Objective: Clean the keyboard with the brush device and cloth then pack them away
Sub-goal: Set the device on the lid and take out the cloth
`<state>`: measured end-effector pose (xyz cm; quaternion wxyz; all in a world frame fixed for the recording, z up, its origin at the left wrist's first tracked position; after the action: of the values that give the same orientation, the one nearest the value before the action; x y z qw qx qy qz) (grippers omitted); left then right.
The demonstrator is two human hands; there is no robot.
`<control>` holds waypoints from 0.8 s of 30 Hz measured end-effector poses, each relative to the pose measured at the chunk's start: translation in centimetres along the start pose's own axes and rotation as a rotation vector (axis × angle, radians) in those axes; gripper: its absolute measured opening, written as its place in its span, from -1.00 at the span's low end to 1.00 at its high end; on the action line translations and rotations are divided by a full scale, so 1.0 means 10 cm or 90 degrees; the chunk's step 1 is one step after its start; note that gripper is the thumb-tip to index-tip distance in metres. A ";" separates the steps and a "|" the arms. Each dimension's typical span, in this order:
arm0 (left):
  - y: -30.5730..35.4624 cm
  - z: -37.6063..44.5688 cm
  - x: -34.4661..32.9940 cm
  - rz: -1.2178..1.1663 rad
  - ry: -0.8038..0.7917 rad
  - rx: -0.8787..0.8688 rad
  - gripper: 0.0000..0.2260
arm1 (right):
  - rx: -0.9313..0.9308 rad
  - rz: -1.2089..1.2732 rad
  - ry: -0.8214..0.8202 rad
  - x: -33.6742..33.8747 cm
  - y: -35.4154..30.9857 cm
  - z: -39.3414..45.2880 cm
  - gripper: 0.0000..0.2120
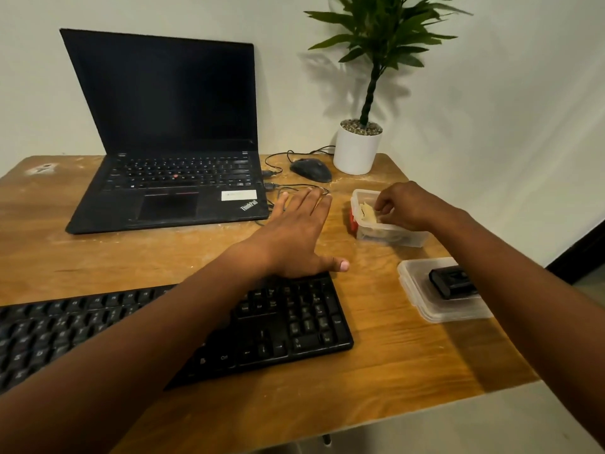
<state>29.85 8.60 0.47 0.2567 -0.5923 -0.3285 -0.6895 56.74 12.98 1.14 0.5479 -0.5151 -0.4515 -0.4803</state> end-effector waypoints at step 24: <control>-0.02 -0.45 0.47 -0.161 0.098 0.059 0.03 | -0.046 0.390 0.116 0.87 -0.57 -0.66 -0.83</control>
<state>26.04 5.47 4.73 0.2197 -0.4791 -0.4113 -0.7437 52.25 5.79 10.12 0.6865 -0.6009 -0.2069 -0.3533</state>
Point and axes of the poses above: each hand's wrist, its own z-axis towards the middle knuckle, its own x-axis out of the back of the hand, y = z × x, the point moved 1 cm from there along z, towards the middle knuckle, and after that the axes turned 6 degrees about y, right-handed, at the moved point
